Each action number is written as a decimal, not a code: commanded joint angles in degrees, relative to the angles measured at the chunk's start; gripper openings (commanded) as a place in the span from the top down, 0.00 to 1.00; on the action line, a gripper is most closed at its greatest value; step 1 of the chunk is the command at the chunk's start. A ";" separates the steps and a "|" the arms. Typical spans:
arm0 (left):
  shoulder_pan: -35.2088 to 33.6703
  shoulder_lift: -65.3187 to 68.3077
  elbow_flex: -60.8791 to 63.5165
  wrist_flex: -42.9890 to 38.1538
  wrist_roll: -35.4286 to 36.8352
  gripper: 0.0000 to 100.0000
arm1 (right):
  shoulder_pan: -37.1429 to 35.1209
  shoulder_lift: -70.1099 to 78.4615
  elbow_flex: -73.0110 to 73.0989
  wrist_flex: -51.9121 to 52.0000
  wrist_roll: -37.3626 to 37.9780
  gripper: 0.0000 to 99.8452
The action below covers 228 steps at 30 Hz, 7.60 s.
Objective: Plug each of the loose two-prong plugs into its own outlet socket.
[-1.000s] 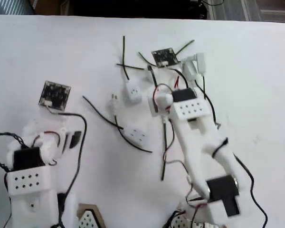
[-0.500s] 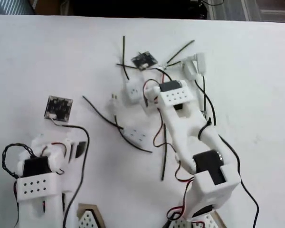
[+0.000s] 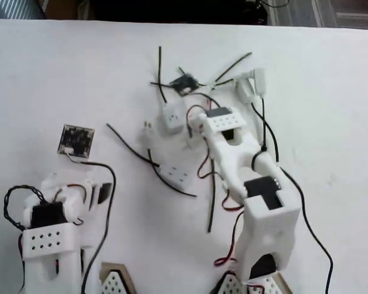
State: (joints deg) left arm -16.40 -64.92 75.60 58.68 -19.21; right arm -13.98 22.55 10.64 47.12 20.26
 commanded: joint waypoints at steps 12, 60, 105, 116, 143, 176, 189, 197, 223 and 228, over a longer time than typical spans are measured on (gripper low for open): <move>-0.66 -1.01 -0.26 -0.97 0.09 0.71 | 23.60 -9.63 -2.73 27.56 8.00 0.98; -0.48 -1.01 1.05 -0.88 -2.55 0.71 | 17.63 -29.58 19.96 26.95 60.84 0.74; -0.48 -1.01 1.49 -0.97 -2.64 0.71 | 22.99 -45.58 18.55 37.32 53.27 0.98; -0.48 -1.01 1.58 -0.97 -2.64 0.71 | 18.42 -41.01 18.90 35.74 11.43 0.98; -0.40 -1.01 1.67 -0.97 -2.64 0.71 | 9.01 -33.54 28.22 19.21 16.70 0.83; -0.40 -1.01 1.67 -0.97 -2.73 0.71 | 14.99 -16.48 16.79 20.26 28.31 0.98; -0.40 -1.01 1.67 -0.97 -2.73 0.71 | 13.14 -16.48 8.35 38.64 27.87 0.89; -0.40 -1.01 1.67 -0.97 -2.73 0.71 | 12.18 -16.13 8.53 44.09 25.32 0.89; -0.40 -1.01 1.67 -0.97 -2.73 0.71 | 13.05 -16.48 16.70 31.25 21.10 0.89; -0.40 -1.01 1.67 -0.97 -2.73 0.71 | 13.32 -16.04 15.65 31.16 21.10 0.89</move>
State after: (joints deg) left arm -16.57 -65.10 77.27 58.68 -21.49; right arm -1.85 6.73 27.52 80.00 41.10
